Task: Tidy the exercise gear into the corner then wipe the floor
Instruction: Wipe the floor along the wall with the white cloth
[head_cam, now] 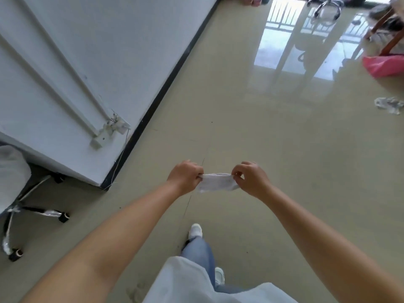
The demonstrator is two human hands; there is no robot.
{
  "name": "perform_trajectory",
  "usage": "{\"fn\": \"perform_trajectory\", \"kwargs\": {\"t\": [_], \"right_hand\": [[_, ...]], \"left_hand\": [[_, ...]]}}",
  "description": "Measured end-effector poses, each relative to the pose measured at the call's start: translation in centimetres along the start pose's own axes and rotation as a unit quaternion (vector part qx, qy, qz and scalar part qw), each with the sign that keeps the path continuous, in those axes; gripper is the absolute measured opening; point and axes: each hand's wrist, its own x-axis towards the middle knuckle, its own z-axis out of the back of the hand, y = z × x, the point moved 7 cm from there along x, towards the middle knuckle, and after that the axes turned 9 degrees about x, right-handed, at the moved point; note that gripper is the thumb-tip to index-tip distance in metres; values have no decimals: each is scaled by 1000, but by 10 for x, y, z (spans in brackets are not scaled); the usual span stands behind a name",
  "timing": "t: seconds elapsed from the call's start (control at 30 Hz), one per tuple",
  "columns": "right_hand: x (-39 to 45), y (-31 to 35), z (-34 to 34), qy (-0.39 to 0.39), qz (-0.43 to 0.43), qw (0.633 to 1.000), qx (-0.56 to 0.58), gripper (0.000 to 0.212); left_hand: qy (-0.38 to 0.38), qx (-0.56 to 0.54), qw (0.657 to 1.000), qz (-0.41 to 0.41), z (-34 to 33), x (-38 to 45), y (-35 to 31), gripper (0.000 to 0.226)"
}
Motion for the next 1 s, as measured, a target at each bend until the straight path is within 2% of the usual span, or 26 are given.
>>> {"fn": "perform_trajectory", "kwargs": {"t": [0.17,0.4,0.5,0.63,0.77,1.0], "right_hand": [[143,-5,23,37,1,999,-35,25],[323,-12,73,79,-14,997,-21,22],[390,-15,91,94,-1,995,-35,22],[480,-21,101,153,37,983,-92,25],[563,-17,104,209,100,966,-120,26],[667,-7,87,309,196,913,-178,27]], "left_hand": [[23,-14,1000,11,24,130,52,28],[41,-69,996,42,77,286,112,27],[45,-83,994,62,94,343,131,27],[39,-113,986,113,108,413,158,28],[41,-155,968,192,110,464,184,25],[23,-256,910,327,91,514,209,27]]}}
